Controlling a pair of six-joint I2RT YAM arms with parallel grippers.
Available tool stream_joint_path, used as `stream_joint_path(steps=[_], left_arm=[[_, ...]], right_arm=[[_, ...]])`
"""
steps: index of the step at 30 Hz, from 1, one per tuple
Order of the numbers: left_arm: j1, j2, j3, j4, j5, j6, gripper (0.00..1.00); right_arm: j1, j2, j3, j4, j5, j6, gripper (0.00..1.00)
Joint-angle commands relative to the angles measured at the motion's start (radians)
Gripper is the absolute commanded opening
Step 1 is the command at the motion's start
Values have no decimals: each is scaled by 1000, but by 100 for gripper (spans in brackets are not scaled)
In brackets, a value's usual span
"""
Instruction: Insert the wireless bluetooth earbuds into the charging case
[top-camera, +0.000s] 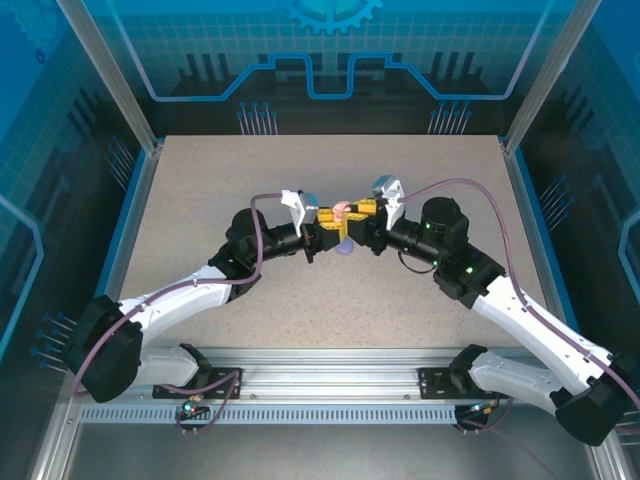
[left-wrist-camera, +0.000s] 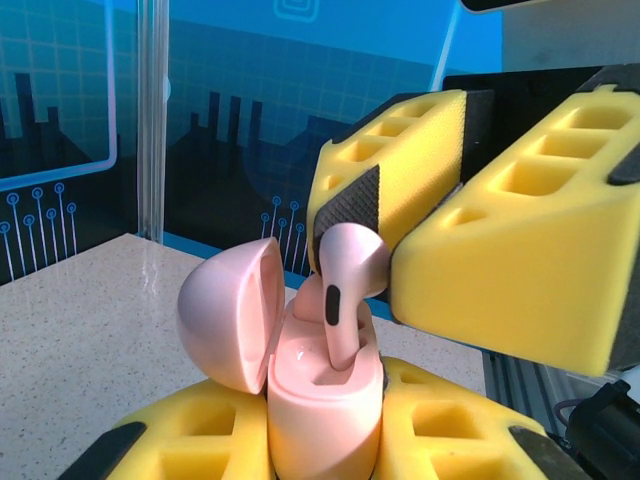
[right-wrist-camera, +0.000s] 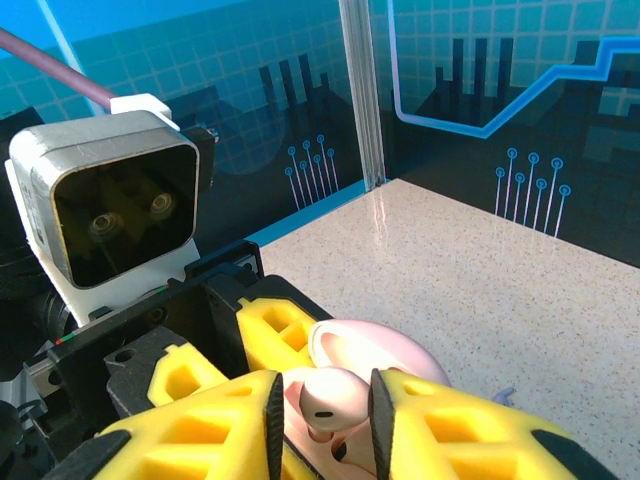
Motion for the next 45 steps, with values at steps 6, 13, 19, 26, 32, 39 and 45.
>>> stream_joint_path(steps=[6, 13, 19, 26, 32, 39, 45], left_arm=[[-7, 0, 60, 1, 37, 12, 0], [-7, 12, 71, -24, 37, 18, 0], [-7, 21, 69, -30, 36, 21, 0], [-7, 33, 64, -26, 36, 18, 0], [-7, 33, 58, -28, 33, 17, 0], [-7, 32, 57, -36, 6, 11, 0], [-6, 32, 61, -30, 10, 3, 0]], right_arm=[[20, 9, 54, -52, 14, -23, 39], [19, -4, 79, -86, 33, -21, 48], [19, -13, 123, -137, 55, -16, 55], [16, -8, 166, -183, 58, -1, 59], [6, -9, 196, -231, 91, 7, 61], [-22, -14, 230, -362, 181, 17, 57], [-62, 10, 239, -468, 158, 13, 42]])
